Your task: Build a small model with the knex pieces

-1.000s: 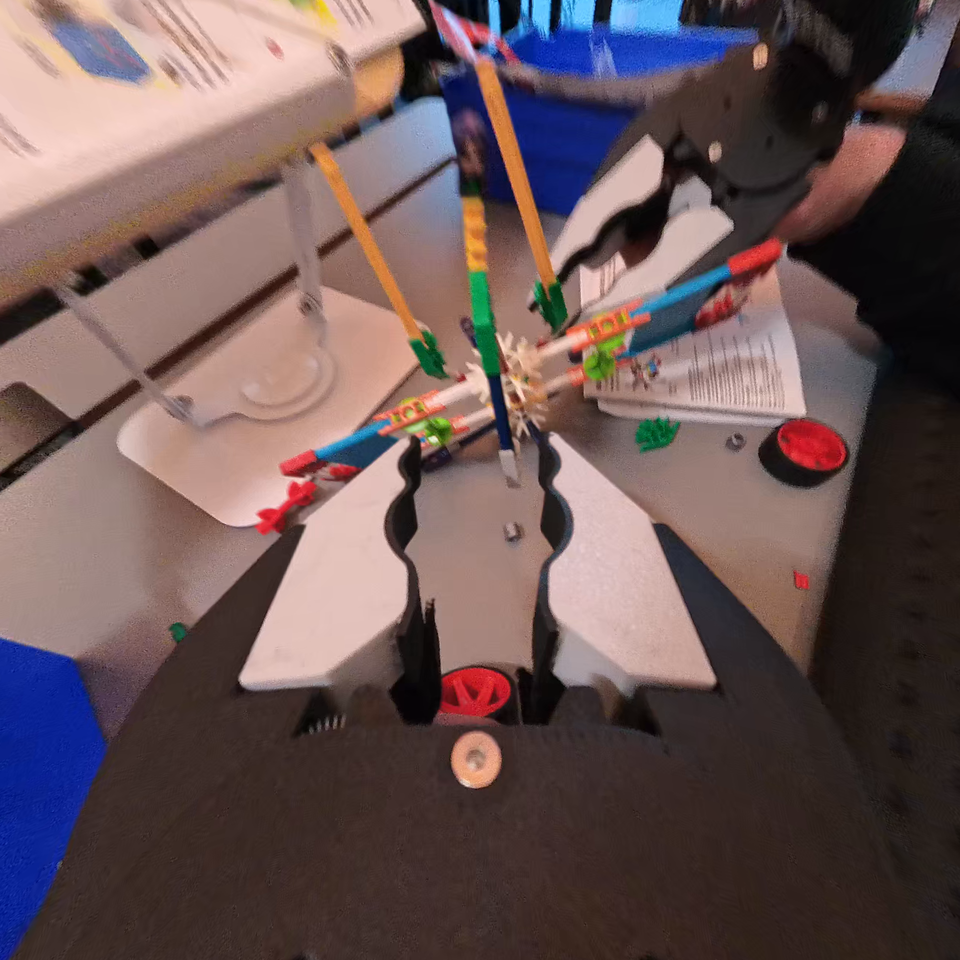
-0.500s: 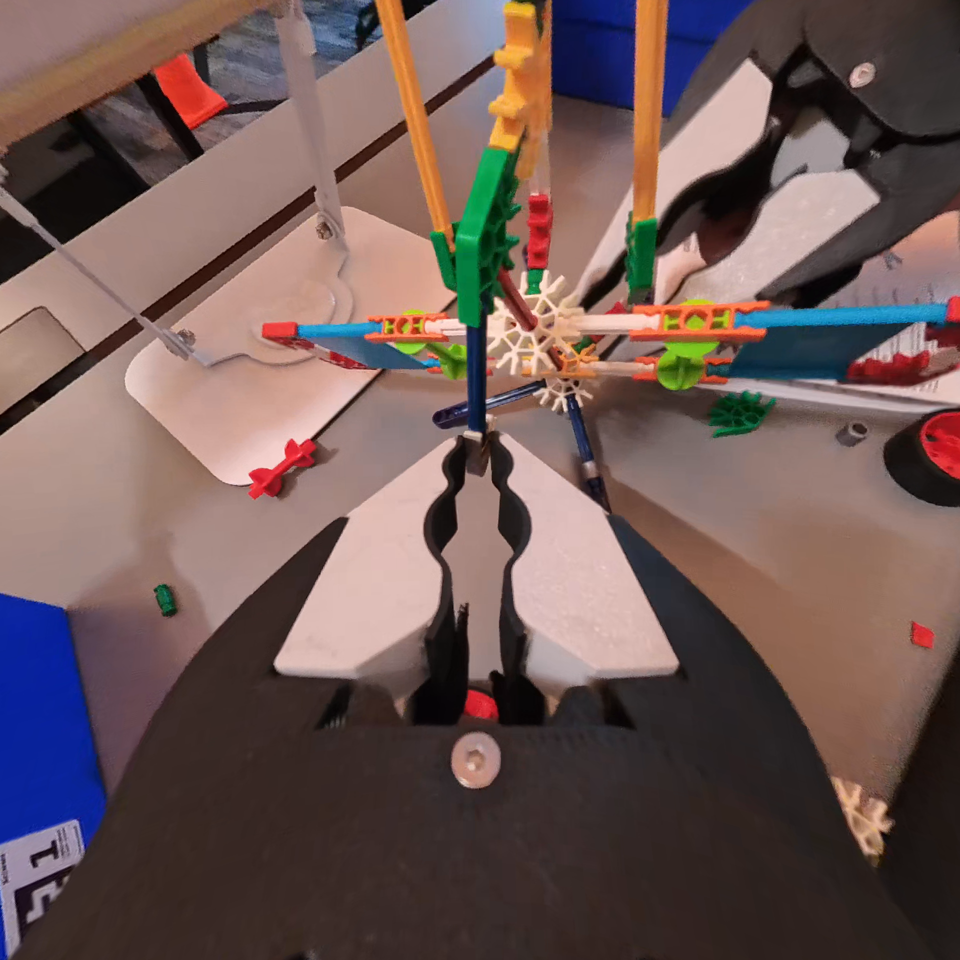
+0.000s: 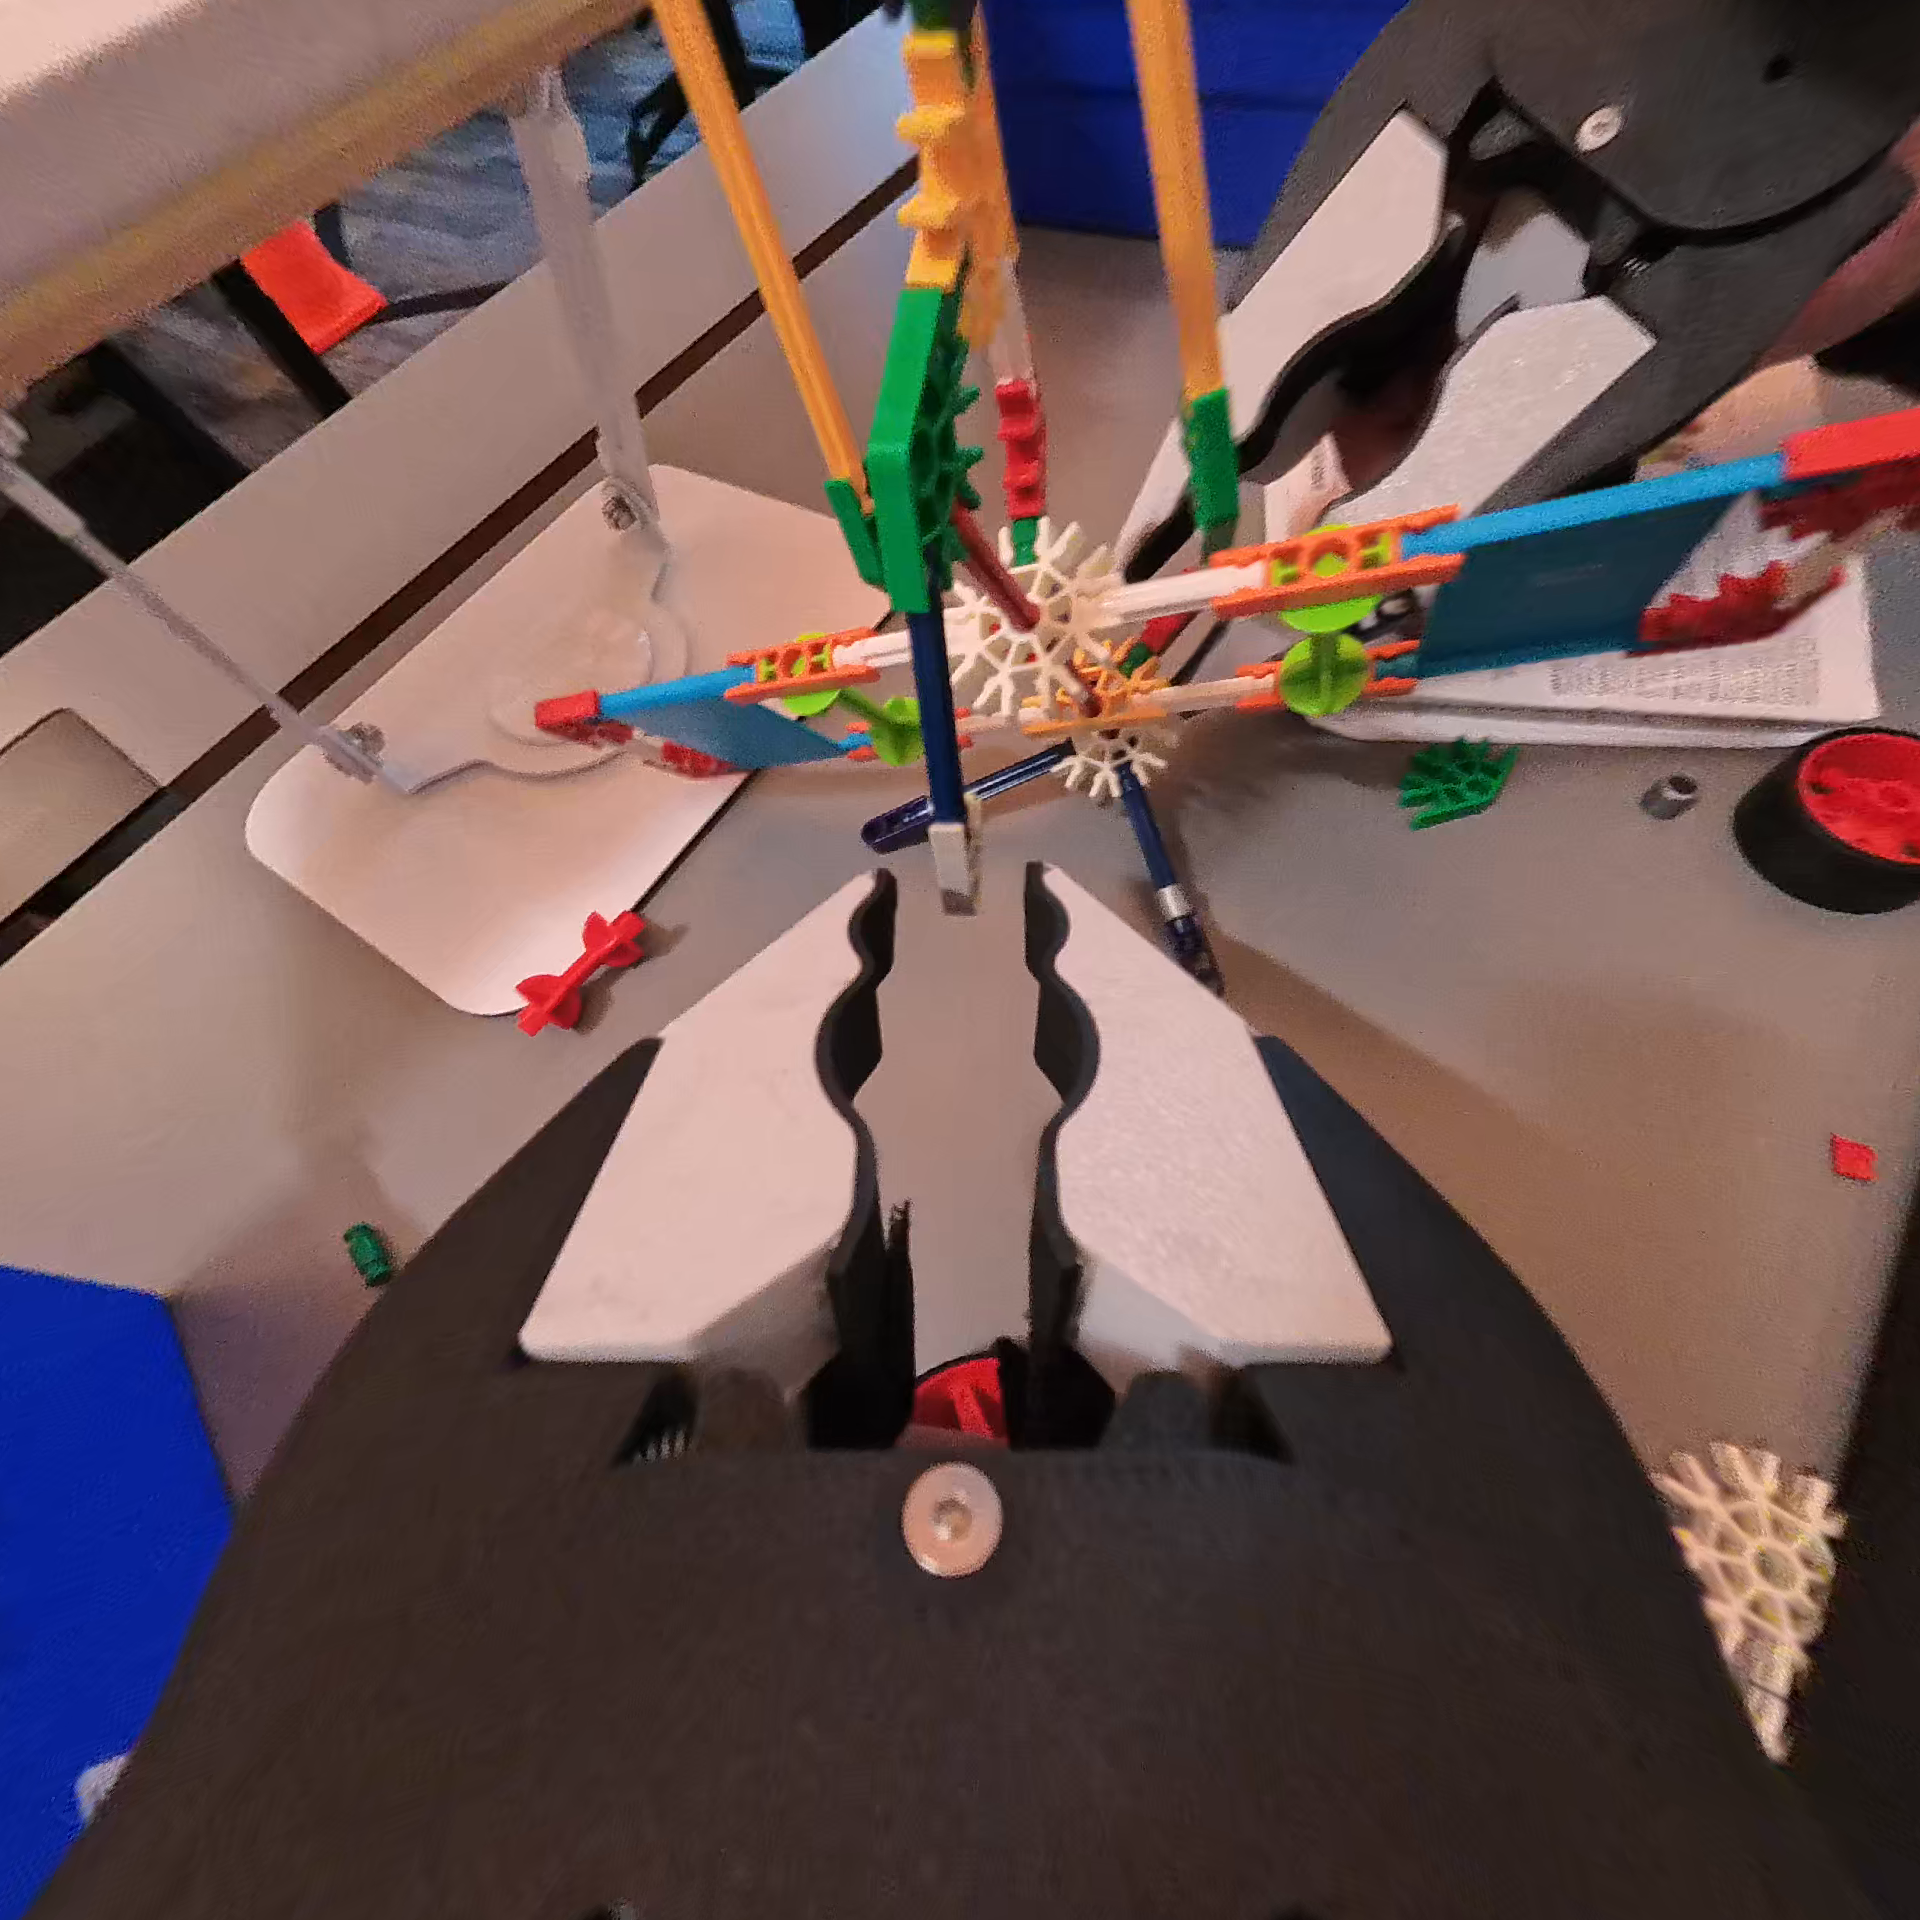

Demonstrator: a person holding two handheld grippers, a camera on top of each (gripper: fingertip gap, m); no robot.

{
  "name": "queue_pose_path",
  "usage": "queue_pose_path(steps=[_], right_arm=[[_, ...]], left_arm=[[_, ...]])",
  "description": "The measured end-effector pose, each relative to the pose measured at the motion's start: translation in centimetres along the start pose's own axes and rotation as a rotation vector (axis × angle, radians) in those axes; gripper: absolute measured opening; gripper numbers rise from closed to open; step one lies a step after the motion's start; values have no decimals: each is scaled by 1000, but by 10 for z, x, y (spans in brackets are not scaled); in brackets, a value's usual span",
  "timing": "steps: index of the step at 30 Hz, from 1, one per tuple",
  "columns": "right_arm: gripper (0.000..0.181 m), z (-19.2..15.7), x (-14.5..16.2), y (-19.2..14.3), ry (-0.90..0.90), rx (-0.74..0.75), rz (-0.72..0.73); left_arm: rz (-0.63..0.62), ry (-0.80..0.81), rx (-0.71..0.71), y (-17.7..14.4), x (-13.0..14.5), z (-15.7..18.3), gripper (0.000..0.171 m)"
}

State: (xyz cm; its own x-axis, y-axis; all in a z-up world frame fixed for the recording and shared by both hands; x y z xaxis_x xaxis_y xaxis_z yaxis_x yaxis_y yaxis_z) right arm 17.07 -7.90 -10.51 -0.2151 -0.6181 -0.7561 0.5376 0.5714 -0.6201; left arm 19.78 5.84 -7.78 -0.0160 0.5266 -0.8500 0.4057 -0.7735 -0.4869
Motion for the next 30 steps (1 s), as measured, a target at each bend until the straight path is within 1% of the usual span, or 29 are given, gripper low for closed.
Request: queue_pose_path(steps=[1,3,6,8,13,16,17,19,20,21,25,28,30], right_arm=[[24,1,0,-2,0,4,4],[24,2,-1,-5,6,6,18],[24,3,-1,-6,5,13,20],[24,4,0,-6,5,16,15],[25,10,1,-13,15,39,23],[26,13,1,-19,21,55,34],[26,13,1,-20,25,59,37],[26,14,2,-22,28,68,36],[26,14,2,-24,29,74,35],[27,14,2,-26,28,83,31],[26,17,0,-41,26,145,25],[25,22,-2,-63,53,211,64],[25,25,2,-79,71,272,74]], left_arm=[[7,-3,21,-2,-1,1,24],[-11,14,-4,-7,1,-4,26],[-51,28,4,-24,7,-6,27],[-93,50,14,-37,14,-5,31],[-224,226,42,-69,45,5,42],[-246,347,21,-75,55,9,46],[-274,390,3,-74,60,9,46],[-344,492,-17,-71,72,10,43],[-367,513,-22,-68,77,10,39],[-379,523,-31,-65,79,8,39],[-381,561,-50,-58,77,9,27],[-387,505,-85,-56,75,4,19],[-376,454,-100,-55,76,0,17]])
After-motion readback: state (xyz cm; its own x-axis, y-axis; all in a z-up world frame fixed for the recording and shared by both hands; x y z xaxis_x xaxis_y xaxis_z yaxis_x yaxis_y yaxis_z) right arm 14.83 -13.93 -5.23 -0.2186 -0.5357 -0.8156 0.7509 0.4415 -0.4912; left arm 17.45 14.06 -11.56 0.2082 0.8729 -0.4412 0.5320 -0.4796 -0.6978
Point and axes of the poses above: each gripper's, where its closed fingertips meet, y out along the fingers, x out of its underside, z = x × y across the jaws, the point moved 4 cm from there along -y, back along the fingers, and after that the axes turned 6 degrees about -x, right-handed, at the moved point
